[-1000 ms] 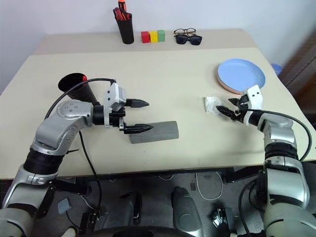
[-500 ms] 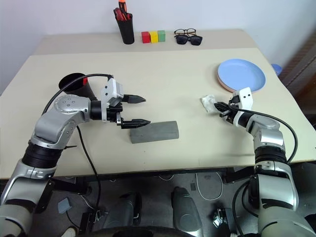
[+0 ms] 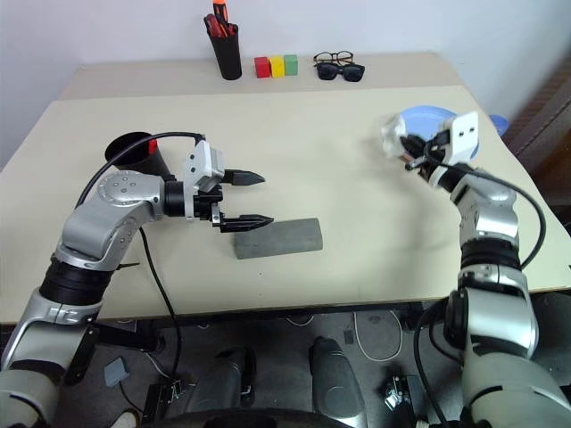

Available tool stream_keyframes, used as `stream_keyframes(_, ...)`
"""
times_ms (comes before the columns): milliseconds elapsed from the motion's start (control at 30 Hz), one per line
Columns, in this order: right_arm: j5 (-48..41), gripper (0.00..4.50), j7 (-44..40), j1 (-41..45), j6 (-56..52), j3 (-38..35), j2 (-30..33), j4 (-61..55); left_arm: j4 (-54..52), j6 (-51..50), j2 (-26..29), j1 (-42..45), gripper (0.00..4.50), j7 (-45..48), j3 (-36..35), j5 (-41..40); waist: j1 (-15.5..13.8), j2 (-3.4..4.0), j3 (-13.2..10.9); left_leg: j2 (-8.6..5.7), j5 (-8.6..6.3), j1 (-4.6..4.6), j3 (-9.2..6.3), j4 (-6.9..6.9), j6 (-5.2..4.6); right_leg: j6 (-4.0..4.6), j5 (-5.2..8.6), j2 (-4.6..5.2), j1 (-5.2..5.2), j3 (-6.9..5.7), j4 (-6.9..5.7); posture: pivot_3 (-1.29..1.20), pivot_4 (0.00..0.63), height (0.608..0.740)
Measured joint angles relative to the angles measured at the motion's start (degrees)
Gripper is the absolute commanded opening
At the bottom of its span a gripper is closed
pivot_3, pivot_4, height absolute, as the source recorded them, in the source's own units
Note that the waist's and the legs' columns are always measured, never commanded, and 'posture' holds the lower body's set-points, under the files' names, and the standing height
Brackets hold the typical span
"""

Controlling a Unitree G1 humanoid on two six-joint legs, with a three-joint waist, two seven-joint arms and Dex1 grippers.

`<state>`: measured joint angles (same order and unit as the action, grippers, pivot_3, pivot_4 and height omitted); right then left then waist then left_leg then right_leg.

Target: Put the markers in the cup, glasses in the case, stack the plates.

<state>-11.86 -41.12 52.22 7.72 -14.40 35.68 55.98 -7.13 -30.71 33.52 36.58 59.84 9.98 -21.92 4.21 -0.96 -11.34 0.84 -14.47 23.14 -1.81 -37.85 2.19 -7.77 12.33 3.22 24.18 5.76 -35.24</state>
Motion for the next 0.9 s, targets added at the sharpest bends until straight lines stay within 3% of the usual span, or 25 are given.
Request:
stream_keyframes(67, 2.2, 0.1, 3.7, 3.5, 4.0, 0.3, 1.0, 6.1, -0.2, -0.3, 0.1, -0.2, 4.5, -0.3, -0.2, 0.0, -0.2, 0.0, 0.0, 0.0, 0.0, 0.03, -0.01, 0.03, 0.0, 0.01, 0.01, 0.0, 0.0, -0.01, 0.04, 0.0, 0.15, 0.74)
stream_keyframes(167, 5.1, 0.89, 9.0, 8.0, 6.5, 1.0, 1.5, 14.0, -1.1, -1.0, 0.4, -0.7, 4.5, -1.3, -0.7, -0.1, 0.0, -0.01, 0.0, 0.0, 0.0, 0.07, 0.0, 0.06, 0.0, 0.01, 0.01, 0.0, 0.04, 0.0, 0.1, 0.0, 0.15, 0.74)
stream_keyframes(333, 10.8, 3.16, 19.5, 9.5, 9.9, 3.4, 1.9, 18.9, -4.5, -2.8, 1.4, -2.9, 4.5, -3.7, -2.9, -0.6, 0.1, 0.0, 0.0, 0.0, 0.0, 0.06, -0.01, 0.15, 0.0, 0.01, 0.0, 0.0, 0.11, 0.0, 0.06, 0.0, 0.15, 0.74)
stream_keyframes(433, 12.6, 3.16, 23.0, 9.8, 10.7, 3.8, 2.6, 19.8, -6.5, -3.8, 1.9, -5.0, 4.5, -5.4, -4.3, -1.0, 0.3, 0.0, 0.0, 0.0, 0.0, 0.06, 0.0, 0.14, 0.0, 0.01, 0.0, 0.0, 0.11, 0.01, 0.06, 0.0, 0.15, 0.74)
stream_keyframes(533, 12.5, 3.16, 20.9, 9.9, 12.2, 3.2, 3.4, 19.7, -8.8, -1.4, 0.8, -9.3, 4.5, -10.1, -6.6, 0.2, 0.4, 0.0, 0.0, 0.0, 0.0, 0.06, 0.0, 0.16, 0.0, 0.0, 0.0, 0.0, 0.11, 0.02, 0.08, 0.0, 0.15, 0.74)
stream_keyframes(733, 6.3, 3.16, 2.3, 2.7, 13.9, 0.6, 4.9, 12.1, -14.0, 2.4, 1.2, -23.3, 4.5, -14.3, -8.5, 2.6, 0.5, -0.01, 0.0, 0.01, 0.0, 0.0, 0.0, 0.29, 0.0, -0.02, -0.01, 0.0, 0.1, 0.03, 0.06, 0.0, 0.15, 0.74)
stream_keyframes(900, -3.0, 3.16, -11.2, -13.8, 5.3, -1.9, 8.2, -12.2, -18.9, 1.4, -0.4, -28.1, 4.5, -16.7, -12.6, -1.4, -0.7, 0.06, 0.0, 0.0, 0.0, 0.04, 0.0, 0.14, 0.0, -0.01, 0.0, 0.02, 0.09, 0.02, 0.02, 0.0, 0.15, 0.74)
